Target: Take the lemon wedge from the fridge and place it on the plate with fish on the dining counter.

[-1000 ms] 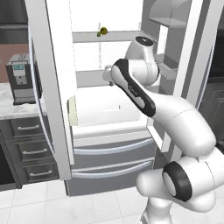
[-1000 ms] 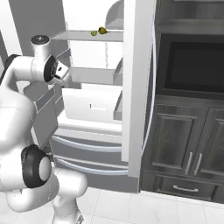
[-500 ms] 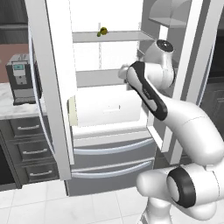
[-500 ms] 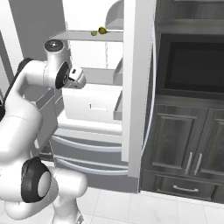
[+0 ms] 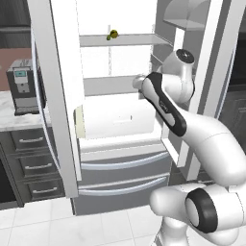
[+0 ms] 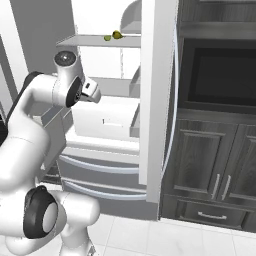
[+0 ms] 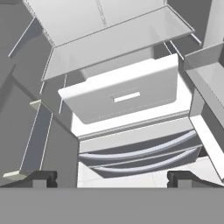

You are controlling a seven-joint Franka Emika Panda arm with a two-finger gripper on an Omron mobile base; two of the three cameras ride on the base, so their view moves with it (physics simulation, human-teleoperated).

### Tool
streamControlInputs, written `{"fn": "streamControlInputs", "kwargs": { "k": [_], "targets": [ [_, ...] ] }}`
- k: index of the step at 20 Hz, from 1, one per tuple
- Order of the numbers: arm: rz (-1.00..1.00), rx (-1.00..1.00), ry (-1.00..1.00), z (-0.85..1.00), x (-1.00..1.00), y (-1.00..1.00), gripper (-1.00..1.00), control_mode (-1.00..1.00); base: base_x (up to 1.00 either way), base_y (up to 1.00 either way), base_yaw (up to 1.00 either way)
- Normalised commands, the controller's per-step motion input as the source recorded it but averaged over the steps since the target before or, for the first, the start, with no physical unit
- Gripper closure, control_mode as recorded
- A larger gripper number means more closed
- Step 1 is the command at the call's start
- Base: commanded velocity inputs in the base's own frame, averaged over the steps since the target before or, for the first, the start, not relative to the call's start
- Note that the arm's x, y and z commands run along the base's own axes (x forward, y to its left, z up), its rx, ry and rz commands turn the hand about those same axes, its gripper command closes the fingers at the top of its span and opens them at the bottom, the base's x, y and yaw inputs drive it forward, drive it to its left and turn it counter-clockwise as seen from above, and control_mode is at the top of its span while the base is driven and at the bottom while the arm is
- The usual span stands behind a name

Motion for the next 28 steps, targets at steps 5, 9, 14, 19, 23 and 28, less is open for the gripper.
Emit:
{"fn": "streamControlInputs", "kwargs": {
  "k": [5,9,14,19,23,28],
  "targets": [
    [0.0,0.0,-0.01,0.0,0.0,0.04,-1.0,-1.0,0.0,0.0,0.0],
    [-0.02,-0.01,0.0,-0.02,0.22,0.45,-1.0,1.0,0.11,0.15,-0.01],
    [0.0,0.0,0.0,0.0,0.0,0.0,-1.0,1.0,0.36,0.05,-0.03],
    [0.0,0.0,0.0,0.0,0.0,0.0,-1.0,1.0,0.56,0.11,-0.09],
    [0.0,0.0,0.0,0.0,0.0,0.0,-1.0,1.0,0.55,0.33,-0.12],
    [0.0,0.0,0.0,0.0,0.0,0.0,-1.0,1.0,0.38,0.54,-0.14]
  ]
}}
